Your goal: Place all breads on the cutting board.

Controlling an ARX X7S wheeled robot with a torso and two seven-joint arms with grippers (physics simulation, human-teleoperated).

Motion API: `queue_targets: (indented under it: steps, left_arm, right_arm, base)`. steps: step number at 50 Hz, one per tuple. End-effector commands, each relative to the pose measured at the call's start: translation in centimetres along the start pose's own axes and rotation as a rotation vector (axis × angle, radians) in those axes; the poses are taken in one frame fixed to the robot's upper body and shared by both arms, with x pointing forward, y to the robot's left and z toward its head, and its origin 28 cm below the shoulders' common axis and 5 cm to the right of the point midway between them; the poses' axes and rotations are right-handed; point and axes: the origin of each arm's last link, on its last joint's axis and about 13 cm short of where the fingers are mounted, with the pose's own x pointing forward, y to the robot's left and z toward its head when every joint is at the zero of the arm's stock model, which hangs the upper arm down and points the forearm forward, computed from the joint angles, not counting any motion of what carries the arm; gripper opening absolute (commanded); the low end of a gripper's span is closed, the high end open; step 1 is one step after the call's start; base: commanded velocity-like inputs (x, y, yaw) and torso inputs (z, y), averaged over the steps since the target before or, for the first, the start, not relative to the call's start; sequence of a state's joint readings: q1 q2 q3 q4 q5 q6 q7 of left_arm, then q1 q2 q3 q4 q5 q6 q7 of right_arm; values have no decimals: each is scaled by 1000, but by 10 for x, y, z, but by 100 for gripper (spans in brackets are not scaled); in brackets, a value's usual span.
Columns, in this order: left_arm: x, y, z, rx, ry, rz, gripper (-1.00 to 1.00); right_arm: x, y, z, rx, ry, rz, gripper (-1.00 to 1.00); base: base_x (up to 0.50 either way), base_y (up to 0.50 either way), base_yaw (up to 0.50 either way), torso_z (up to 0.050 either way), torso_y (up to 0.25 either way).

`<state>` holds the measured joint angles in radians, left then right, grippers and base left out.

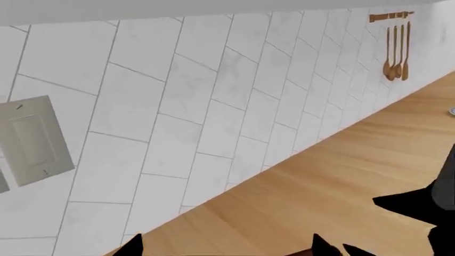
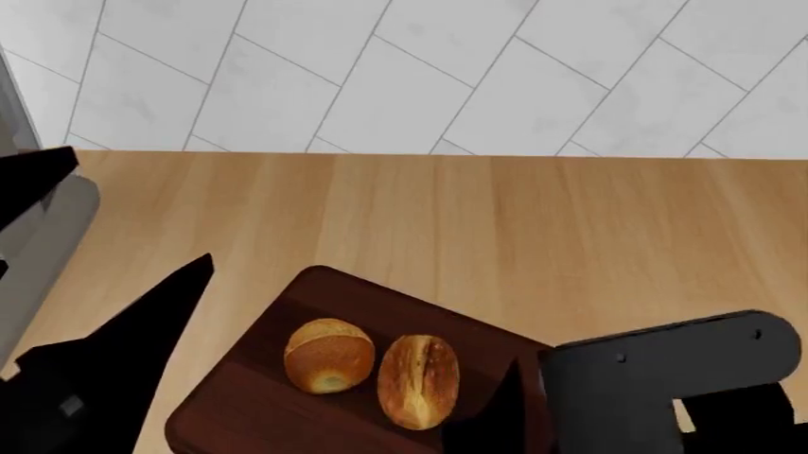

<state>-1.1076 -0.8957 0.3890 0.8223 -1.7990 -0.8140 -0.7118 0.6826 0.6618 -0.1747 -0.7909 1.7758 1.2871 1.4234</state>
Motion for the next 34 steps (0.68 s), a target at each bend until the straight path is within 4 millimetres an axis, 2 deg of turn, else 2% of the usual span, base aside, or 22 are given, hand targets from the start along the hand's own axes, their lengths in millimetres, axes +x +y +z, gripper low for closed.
queue_targets:
  steps: [1,5,17,24,34]
  left_arm:
    - [4,4,0,15,-29,31,100]
    - [5,4,-3,16,-22,43,100]
    - [-1,5,-14,36,3,92,100]
    - [-7,2,-12,50,7,102,100]
    - [-21,-10,-13,62,2,94,100]
  right_arm:
    - [-40,-6,11,-62,-107,-18,100]
    - [-48,-7,16,-59,-162,-16,100]
    - [-55,-19,23,-65,-249,-27,100]
    - [-61,-28,28,-79,-274,-45,100]
    - [-61,-30,22,-84,-296,-42,100]
  base:
    - [0,0,0,0,0]
    - [0,0,0,0,0]
    - [0,0,0,0,0]
    - [0,0,0,0,0]
    - [0,0,0,0,0]
